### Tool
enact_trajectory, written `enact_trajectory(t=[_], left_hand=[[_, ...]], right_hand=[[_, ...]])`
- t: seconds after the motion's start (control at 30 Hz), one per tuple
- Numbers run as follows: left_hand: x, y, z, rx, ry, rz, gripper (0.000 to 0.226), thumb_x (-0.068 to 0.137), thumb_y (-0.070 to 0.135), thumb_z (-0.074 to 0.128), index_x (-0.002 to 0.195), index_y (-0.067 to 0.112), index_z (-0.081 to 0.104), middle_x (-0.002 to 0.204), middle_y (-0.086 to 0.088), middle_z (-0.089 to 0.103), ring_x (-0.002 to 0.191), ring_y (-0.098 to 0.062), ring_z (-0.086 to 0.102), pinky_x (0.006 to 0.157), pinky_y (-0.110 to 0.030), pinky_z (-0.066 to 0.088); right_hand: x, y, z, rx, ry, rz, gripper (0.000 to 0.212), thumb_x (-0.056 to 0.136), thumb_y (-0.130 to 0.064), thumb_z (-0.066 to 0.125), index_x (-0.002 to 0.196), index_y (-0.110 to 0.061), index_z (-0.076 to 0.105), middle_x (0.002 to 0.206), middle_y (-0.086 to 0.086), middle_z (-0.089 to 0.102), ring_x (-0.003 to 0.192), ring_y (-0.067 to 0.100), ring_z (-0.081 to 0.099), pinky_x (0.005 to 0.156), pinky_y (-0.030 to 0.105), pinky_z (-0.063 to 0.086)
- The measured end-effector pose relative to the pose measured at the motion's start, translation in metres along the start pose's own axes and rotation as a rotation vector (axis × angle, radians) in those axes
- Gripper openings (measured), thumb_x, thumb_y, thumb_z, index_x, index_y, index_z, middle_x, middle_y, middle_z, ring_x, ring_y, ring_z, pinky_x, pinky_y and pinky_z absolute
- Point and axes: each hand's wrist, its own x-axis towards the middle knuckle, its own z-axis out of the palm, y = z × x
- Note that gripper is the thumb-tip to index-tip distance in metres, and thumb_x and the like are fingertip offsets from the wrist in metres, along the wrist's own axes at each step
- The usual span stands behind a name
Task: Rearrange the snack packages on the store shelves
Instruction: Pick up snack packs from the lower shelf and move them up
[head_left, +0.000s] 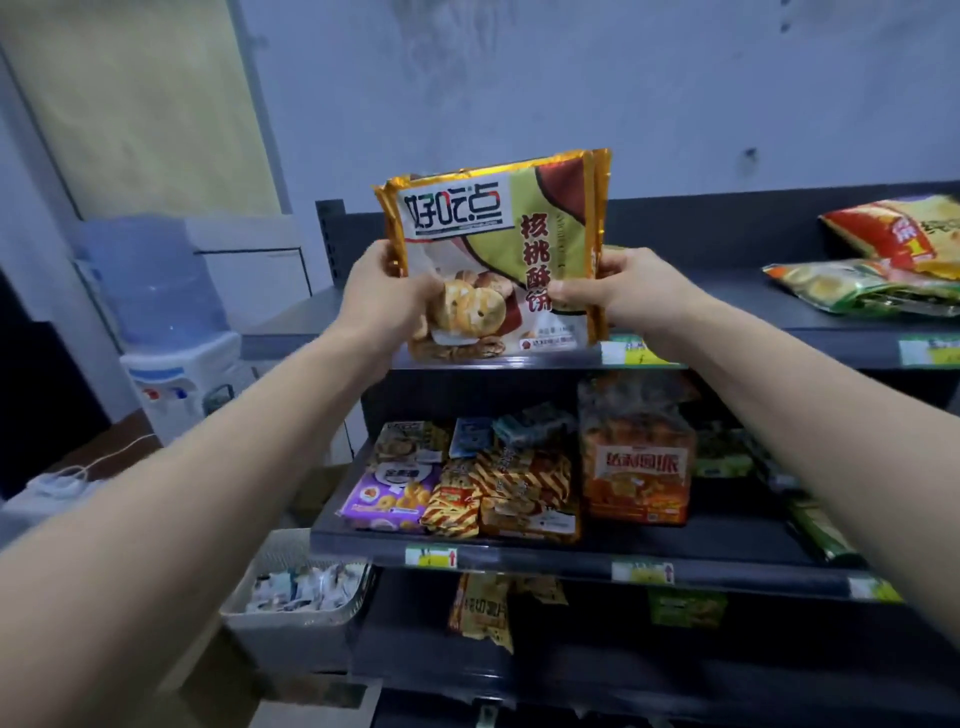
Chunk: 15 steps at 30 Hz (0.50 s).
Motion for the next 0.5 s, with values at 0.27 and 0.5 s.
enact_trajectory(t=[0.27,0.5], left_hand=[[0.064,0.024,-0.019,-0.016,-0.196,0.008,0.060,0.082,-0.018,0.046,0.117,0.031,0.051,0.092,-0.003,0.062,0.080,-0.021,0.064,0.060,-0.031,0.057],[0.104,0.015,-0.018,-0.047,-0.180,-0.016,0.063,0.085,-0.016,0.044,0.131,0.027,0.046,0.089,0.000,0.061,0.071,-0.015,0.067,0.052,-0.027,0.057]], right_hand=[[0.062,-0.023,0.017,-0.027,0.102,-0.046,0.012,0.086,-0.015,0.069,0.098,-0.016,0.069,0.103,0.001,0.071,0.093,0.015,0.067,0.073,0.024,0.052],[0.118,-0.019,0.024,-0.006,0.065,-0.063,0.005,0.086,-0.015,0.069,0.089,-0.018,0.067,0.094,-0.001,0.069,0.083,0.013,0.065,0.067,0.023,0.051]])
